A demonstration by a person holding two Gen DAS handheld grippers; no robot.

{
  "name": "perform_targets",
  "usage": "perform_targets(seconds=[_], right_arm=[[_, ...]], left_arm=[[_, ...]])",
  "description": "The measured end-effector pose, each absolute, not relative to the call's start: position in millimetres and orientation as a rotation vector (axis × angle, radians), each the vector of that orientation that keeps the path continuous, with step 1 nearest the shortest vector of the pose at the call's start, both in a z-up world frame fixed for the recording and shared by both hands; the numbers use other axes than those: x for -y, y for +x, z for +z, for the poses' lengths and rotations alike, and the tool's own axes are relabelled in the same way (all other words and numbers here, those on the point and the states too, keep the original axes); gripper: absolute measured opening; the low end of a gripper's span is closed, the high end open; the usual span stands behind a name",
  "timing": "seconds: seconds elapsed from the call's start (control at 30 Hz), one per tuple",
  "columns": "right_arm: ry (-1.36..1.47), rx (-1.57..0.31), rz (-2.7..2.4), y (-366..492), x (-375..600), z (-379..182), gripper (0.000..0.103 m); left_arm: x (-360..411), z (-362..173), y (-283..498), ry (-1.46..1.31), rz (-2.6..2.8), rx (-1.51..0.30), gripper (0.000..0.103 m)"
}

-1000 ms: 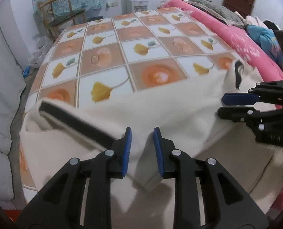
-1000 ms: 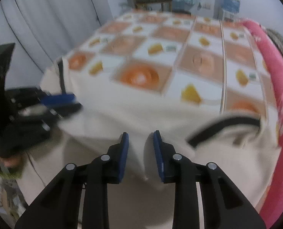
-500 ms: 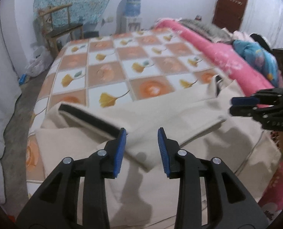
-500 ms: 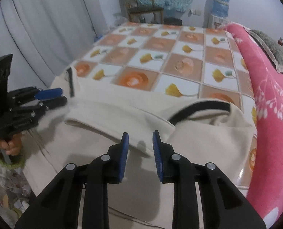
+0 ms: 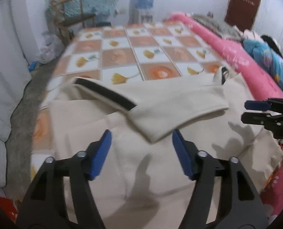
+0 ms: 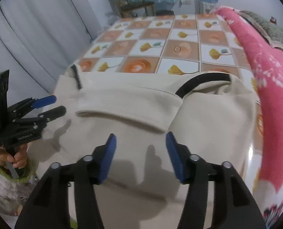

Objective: Fold large clothes
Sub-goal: 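Move both open tools back to the hem edge of the folded jacket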

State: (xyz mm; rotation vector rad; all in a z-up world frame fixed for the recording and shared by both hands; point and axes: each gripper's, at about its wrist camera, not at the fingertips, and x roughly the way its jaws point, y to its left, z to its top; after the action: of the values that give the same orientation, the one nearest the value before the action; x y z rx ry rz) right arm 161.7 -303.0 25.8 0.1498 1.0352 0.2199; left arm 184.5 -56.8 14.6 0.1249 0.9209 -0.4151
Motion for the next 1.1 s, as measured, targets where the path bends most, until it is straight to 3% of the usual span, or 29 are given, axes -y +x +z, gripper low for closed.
perform_targets(seconds=[0.13, 0.37, 0.57, 0.7, 0.83, 1.1], right_arm=[[0.162, -1.015, 0.244, 120, 295, 30, 0.076], [0.153, -1.045, 0.257, 67, 276, -6, 0.077], [0.124, -1.072, 0.215, 57, 269, -31, 0.081], [0.129, -1.073, 0.214, 61, 268, -32, 0.085], [0.137, -1.078, 0.212, 62, 269, -31, 0.085], [0.137, -1.078, 0.202, 62, 265, -32, 0.088]], left_arm=[[21, 26, 143, 0.08, -0.373, -0.871, 0.077], [-42, 11, 71, -0.08, -0.277, -0.862, 0.079], [-70, -14, 57, -0.161, -0.246, -0.895, 0.079], [-83, -24, 65, -0.2, -0.234, -0.883, 0.076], [-91, -41, 78, -0.231, -0.213, -0.93, 0.061], [-119, -45, 81, -0.441, -0.367, -0.888, 0.057]])
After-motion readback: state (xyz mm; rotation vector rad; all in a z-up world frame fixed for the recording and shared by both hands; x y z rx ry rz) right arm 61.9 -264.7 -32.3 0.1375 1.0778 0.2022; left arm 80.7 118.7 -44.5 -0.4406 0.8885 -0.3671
